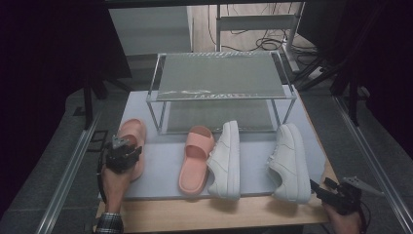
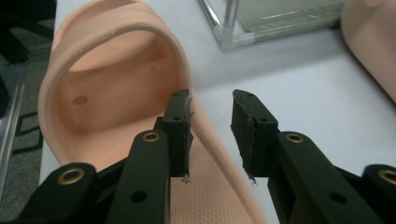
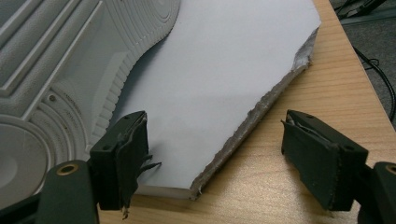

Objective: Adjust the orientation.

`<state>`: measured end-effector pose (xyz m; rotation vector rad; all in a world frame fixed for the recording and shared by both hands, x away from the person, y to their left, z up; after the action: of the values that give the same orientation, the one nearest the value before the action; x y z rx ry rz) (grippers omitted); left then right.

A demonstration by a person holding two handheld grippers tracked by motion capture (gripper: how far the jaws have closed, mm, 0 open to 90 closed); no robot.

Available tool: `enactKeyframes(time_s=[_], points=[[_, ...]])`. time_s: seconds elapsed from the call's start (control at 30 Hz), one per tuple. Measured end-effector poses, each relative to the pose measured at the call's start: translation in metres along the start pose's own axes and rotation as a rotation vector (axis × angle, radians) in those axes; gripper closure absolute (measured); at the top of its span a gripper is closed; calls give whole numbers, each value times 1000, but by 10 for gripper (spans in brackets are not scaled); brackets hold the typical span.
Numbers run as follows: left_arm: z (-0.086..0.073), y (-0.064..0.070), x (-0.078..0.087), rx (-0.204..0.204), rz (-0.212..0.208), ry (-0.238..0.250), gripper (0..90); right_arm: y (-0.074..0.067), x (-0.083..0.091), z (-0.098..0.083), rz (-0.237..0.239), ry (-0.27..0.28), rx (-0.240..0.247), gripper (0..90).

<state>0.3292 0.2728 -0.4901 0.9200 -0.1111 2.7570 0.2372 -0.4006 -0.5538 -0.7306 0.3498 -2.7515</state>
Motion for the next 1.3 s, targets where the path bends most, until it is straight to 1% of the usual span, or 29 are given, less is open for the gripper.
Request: enactKeyframes(time_s=[0.03, 0.1, 0.2, 0.33, 0.37, 0.5, 0.53, 0.67, 0.8, 0.9, 0.97, 1.1, 1.27, 1.3], points=[[1, -1, -2, 7, 6, -3, 684, 0, 0, 0, 0, 0, 0, 230], [4, -3, -5, 23, 0, -4, 689, 0, 0, 0, 1, 0, -1, 230], [7, -5, -10, 39, 6, -7, 698, 0, 0, 0, 1, 0, -1, 230], [12, -6, -14, 47, 13, -11, 719, 0, 0, 0, 2, 0, -2, 230], [14, -8, -16, 50, 23, -17, 733, 0, 0, 0, 2, 0, -2, 230], [18, -9, -21, 59, 23, -27, 755, 0, 0, 0, 2, 0, -2, 230], [20, -9, -25, 67, 23, -35, 767, 0, 0, 0, 2, 0, -2, 230], [21, -9, -28, 77, 25, -39, 802, 0, 0, 0, 4, 1, -3, 230], [21, -9, -26, 81, 37, -40, 823, 1, 0, 0, 5, 1, -4, 230], [20, -11, -24, 76, 42, -38, 842, 1, 0, 0, 5, 1, -4, 230], [19, -13, -20, 70, 58, -32, 849, 1, 0, 0, 5, 1, -4, 231], [19, -16, -15, 68, 57, -24, 849, 0, 0, 0, 4, 1, -3, 231], [16, -16, -3, 37, 47, -14, 850, 0, 0, 0, 3, 1, -3, 232], [16, -16, -3, 37, 47, -14, 850, 0, 0, 0, 3, 1, -3, 232]])
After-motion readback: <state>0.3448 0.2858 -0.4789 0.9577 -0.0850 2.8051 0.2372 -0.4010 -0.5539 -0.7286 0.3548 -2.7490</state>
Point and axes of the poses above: each handheld gripper's, and its own axes: x roughly backward along the jaws, z roughly out of its top, y roughly to its right, the point moved 1 cm from there along -x, roughly forward along the jaws, and after that the axes turned 5 degrees about y, right-handed, at the moved point
